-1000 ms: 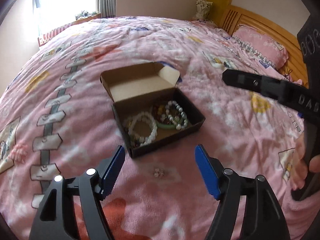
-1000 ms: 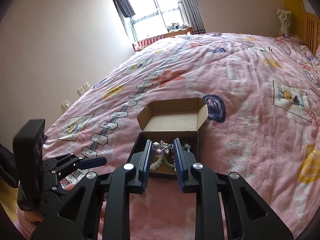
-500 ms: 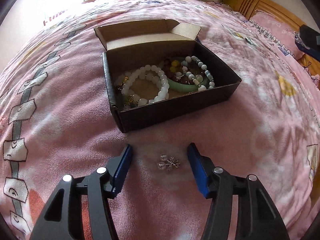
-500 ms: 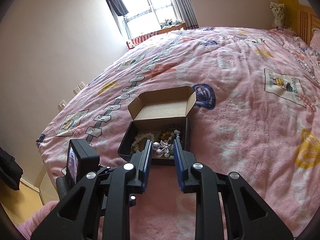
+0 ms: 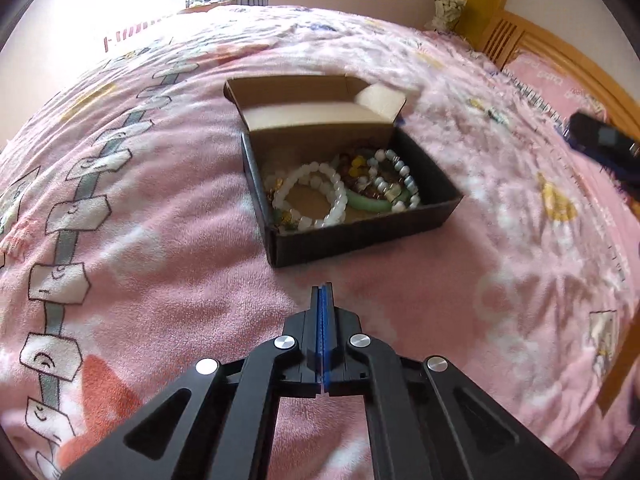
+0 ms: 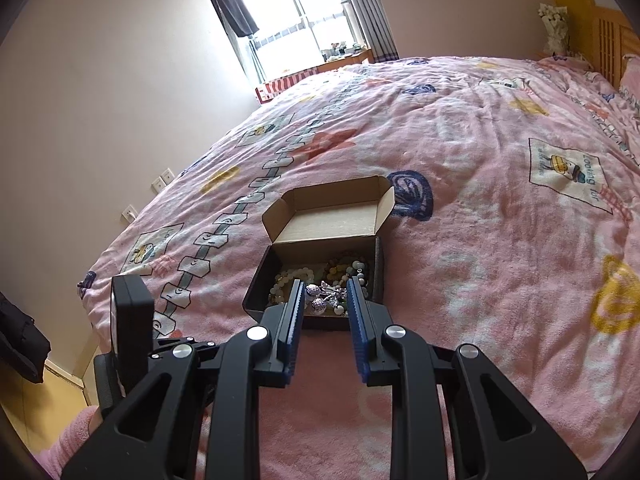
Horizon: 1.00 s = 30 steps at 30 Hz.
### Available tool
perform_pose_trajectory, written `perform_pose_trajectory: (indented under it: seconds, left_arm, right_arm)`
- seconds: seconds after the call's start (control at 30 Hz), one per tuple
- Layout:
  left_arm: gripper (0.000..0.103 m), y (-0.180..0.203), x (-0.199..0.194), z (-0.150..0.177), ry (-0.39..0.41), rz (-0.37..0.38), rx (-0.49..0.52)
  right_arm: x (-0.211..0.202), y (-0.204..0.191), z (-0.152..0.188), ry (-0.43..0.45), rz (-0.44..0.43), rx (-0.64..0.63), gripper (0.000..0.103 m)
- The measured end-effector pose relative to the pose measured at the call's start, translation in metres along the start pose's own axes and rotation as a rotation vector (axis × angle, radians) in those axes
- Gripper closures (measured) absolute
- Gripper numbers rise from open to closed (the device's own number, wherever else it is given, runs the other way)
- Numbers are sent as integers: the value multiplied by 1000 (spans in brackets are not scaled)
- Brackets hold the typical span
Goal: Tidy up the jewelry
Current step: 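Grasp the second white earring on the bed with the left tool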
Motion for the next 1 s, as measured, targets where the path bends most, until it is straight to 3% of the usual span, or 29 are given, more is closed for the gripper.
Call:
perform_pose_trajectory:
  seconds: [0.27,0.37,0.47,0.53,0.6,0.77,1.0]
  left_arm:
    - [102,7,-29,-20,46,54,-11]
    - [102,11,-22,-14,-12,60,7]
    - [99,8,-8,2,-72,21,37]
    - [86,3,2,12,-105,0,33]
    - [47,-1,9,18,-112,9,15]
    - [46,-8,17,22,-99,-8,3]
    - [79,-14,24,26,-80,-67,21]
  right_arm:
    - [-6,1,2,6,-7,11,81]
    - [-7,-1,4,5,-11,11,81]
    - [-6,-1,6,1,-13,13,81]
    - [-5,0,8,-2,-13,16,81]
    - [-4,0,9,-6,-13,16,81]
    - [-1,1,12,-12,-12,22,81]
    - [7,2,16,-23,-17,31,81]
Point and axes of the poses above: each gripper's, at about its wrist camera, not at the fingertips, and x roughly the way its jaws point, y to its right, z to its underside, the point moved 7 cm from there along x, roughly the way its jaws point, and after that the axes turned 9 degrees about -x, right-handed, at the moved point
